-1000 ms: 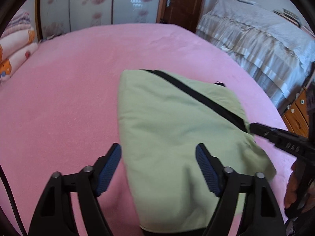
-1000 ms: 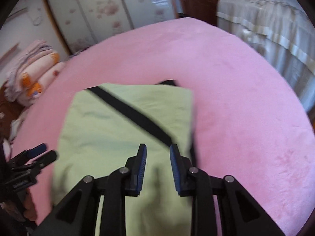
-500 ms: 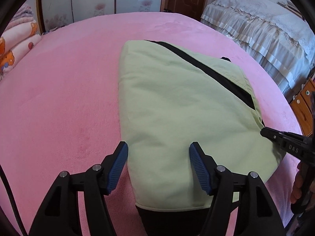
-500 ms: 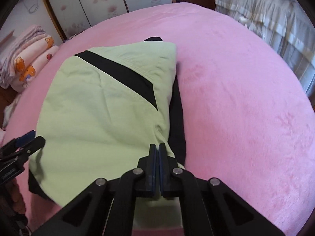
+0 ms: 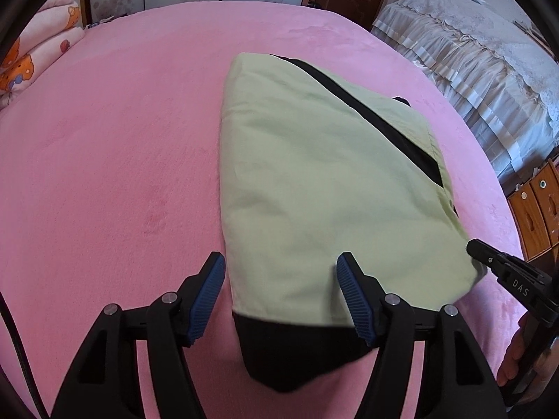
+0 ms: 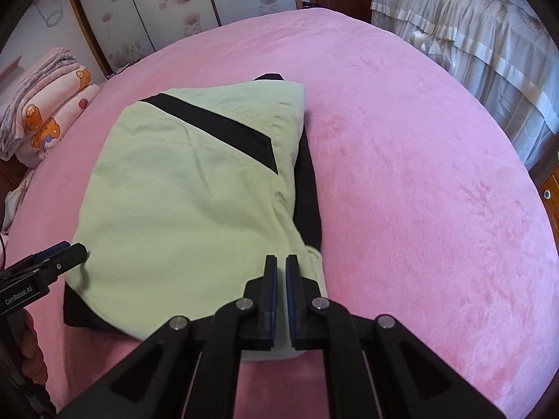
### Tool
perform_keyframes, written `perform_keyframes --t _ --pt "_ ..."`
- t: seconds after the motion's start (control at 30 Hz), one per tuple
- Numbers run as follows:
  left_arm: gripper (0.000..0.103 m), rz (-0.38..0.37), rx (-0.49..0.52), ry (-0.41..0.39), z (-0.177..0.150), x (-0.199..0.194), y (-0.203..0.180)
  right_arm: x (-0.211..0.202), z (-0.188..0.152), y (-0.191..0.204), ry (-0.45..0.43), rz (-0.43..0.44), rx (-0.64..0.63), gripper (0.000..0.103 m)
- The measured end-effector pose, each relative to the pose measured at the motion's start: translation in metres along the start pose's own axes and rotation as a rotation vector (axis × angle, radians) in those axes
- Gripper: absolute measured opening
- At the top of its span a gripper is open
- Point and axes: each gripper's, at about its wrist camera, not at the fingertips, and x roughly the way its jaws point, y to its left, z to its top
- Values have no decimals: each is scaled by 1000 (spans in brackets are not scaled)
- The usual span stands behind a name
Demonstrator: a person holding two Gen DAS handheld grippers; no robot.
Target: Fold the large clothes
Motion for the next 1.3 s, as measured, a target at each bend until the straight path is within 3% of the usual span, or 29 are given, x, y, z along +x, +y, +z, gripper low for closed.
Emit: perform_keyframes --t 0.23,0.33,0.4,0.6,0.77,0.9,1.07,1.2,1.3 --pt "71 -1 -27 31 -28 -38 -4 -27 -26 9 9 34 19 7" --pt "71 -3 -27 40 -39 -54 -7 -40 -39 14 13 53 18 22" --pt "72 3 -18 41 -44 -63 -12 -49 -45 17 7 61 11 38" --pt "76 26 -10 46 -47 -90 -17 -79 -53 27 -22 60 -45 44" --pt "76 -22 6 59 -32 -99 -13 -97 -36 27 -46 66 -78 62" --pt "76 -67 13 32 -9 -105 -3 -105 -10 24 -48 84 -120 62" --pt "76 -81 11 3 24 -91 13 -98 27 1 -13 136 -69 62" --pt "79 -180 -10 87 40 -56 25 -69 50 -18 40 135 -59 62" --pt "79 -180 -24 149 44 -22 32 -37 56 -32 97 172 -31 62"
